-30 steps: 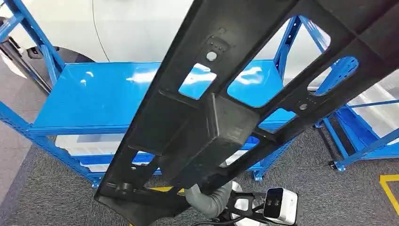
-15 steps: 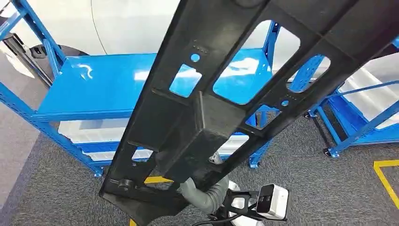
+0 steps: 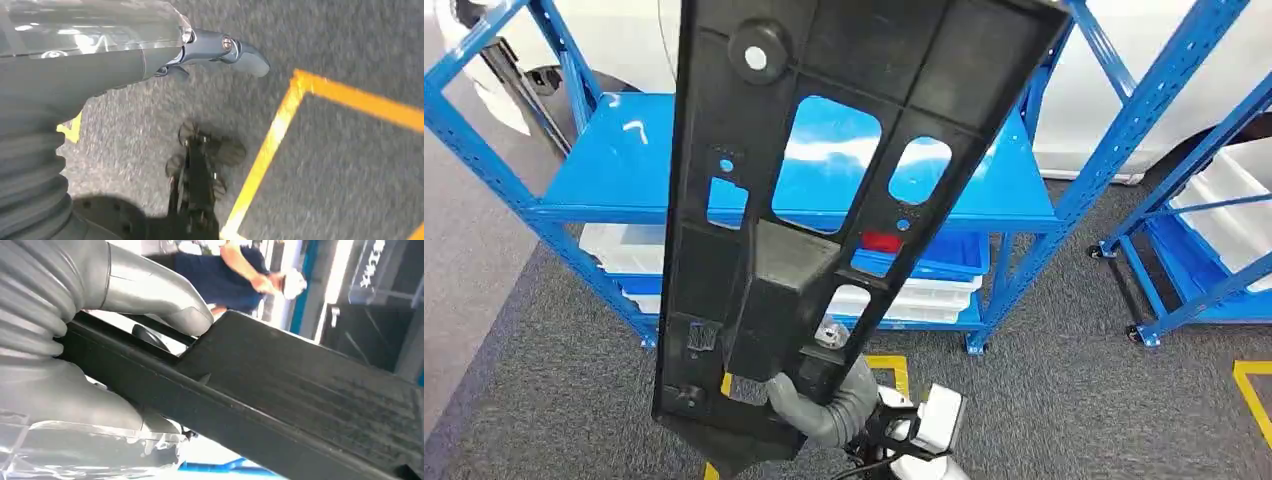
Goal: Take the parts from the cabinet and place them on the table.
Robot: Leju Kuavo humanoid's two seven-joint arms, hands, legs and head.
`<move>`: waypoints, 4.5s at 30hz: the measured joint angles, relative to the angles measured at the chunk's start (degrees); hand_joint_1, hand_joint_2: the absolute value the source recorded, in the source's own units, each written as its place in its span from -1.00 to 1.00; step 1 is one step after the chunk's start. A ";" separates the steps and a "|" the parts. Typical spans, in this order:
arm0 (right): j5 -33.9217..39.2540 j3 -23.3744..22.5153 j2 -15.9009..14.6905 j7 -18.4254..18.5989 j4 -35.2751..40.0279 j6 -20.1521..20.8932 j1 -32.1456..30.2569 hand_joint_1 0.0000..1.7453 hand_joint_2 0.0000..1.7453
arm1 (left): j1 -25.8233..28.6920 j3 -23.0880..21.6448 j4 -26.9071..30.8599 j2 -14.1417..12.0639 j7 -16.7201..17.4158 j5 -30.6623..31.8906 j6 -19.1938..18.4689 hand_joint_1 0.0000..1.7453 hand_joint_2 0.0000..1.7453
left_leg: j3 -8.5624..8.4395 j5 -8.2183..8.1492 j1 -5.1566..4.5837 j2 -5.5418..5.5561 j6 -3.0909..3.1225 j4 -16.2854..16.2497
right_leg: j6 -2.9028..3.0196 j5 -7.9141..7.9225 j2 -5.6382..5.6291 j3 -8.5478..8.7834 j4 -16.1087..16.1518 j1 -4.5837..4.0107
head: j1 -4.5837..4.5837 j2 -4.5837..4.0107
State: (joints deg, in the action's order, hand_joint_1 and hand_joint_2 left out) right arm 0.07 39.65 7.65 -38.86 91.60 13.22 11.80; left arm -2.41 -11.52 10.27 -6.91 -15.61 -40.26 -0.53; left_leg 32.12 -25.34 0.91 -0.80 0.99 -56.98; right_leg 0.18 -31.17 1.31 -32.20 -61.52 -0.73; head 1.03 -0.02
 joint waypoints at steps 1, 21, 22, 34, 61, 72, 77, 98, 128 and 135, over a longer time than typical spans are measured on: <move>0.17 0.48 -0.33 0.04 0.00 -0.09 0.37 1.00 1.00 | 0.04 0.02 0.00 0.00 -0.61 -0.07 -0.13 -1.00 1.00 | 0.29 0.17 -0.01 0.34 0.20 -0.01 | -0.23 -2.45 -0.58 -2.02 -4.36 0.32 | 0.00 0.00; 4.50 -2.32 -2.18 -1.11 16.28 3.74 -2.63 1.00 1.00 | 0.16 -4.44 -0.15 0.90 5.56 7.15 1.20 -1.00 1.00 | 7.77 -3.90 0.47 1.04 -3.30 -14.16 | 1.58 4.14 1.60 1.22 4.53 0.99 | 0.00 0.00; 4.00 -2.63 -2.18 -1.12 16.57 3.72 -2.75 1.00 1.00 | 0.17 -4.70 -0.15 0.85 5.62 7.54 1.07 -1.00 1.00 | 4.88 -1.68 0.47 0.54 -3.22 -9.17 | 1.44 4.03 2.16 1.26 4.40 1.00 | 0.00 0.00; 0.31 -2.65 -2.69 -1.05 13.48 1.31 -2.70 1.00 1.00 | -0.80 -7.83 -0.22 1.31 5.42 9.05 1.18 -1.00 1.00 | 2.02 1.03 -0.08 2.59 0.25 -0.50 | -1.19 -5.74 -0.92 -7.14 -14.57 1.03 | 0.00 0.00; 1.11 1.22 -2.82 -1.09 10.06 -2.67 0.22 1.00 1.00 | -0.45 -9.84 -0.31 3.52 5.99 9.40 0.61 -1.00 1.00 | 2.03 0.84 -0.33 0.17 0.07 -0.78 | -1.30 -0.29 0.81 0.84 0.56 1.02 | 0.00 0.00; 0.33 0.54 -3.34 -1.09 10.01 -0.87 -1.20 1.00 1.00 | -0.95 -9.81 -0.31 3.72 6.67 8.07 1.55 -1.00 1.00 | 3.38 1.43 -0.12 8.55 -0.91 -1.52 | -0.40 3.44 -6.79 0.04 2.92 1.20 | 0.00 0.00; 0.81 0.48 -2.88 -1.12 9.90 -0.63 -0.96 1.00 1.00 | -0.51 -9.77 -0.39 3.91 6.84 8.18 1.38 -1.00 1.00 | 6.18 -2.14 -0.31 3.02 -2.24 -7.04 | 1.18 4.30 -2.44 1.05 4.62 1.29 | 0.00 0.00; -0.33 0.04 -4.33 -1.09 10.10 -1.99 -4.85 1.00 1.00 | -0.58 -10.60 -0.42 4.18 6.89 9.73 1.16 -1.00 1.00 | 1.63 0.69 -0.35 5.33 0.29 -0.87 | -1.19 0.13 -1.50 -4.29 -7.32 1.31 | 0.00 0.00; 1.57 0.52 -4.94 -1.03 8.59 -5.03 -4.08 1.00 1.00 | -0.41 -11.43 -0.57 4.57 7.11 9.09 1.55 -1.00 1.00 | 0.85 0.38 -0.46 4.82 0.63 -0.31 | -1.46 -1.22 -1.16 -6.00 -10.40 1.31 | 0.00 0.00; 1.46 0.50 -4.68 -1.03 7.74 -5.27 -3.58 1.00 1.00 | -0.11 -11.06 -0.59 4.76 7.37 7.26 1.73 -1.00 1.00 | 2.57 0.60 0.24 10.06 -2.01 -1.15 | -0.31 3.70 -5.32 -0.44 2.80 1.75 | 0.00 0.00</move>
State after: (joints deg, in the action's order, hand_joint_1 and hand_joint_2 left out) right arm 1.53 40.15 2.97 -39.89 99.34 7.96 8.22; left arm -2.52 -22.58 9.68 -2.14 -8.24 -33.00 1.20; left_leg 34.69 -24.74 1.16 9.26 -1.02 -58.13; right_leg -0.12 -27.47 -4.01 -32.63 -58.73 1.02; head 1.03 -0.02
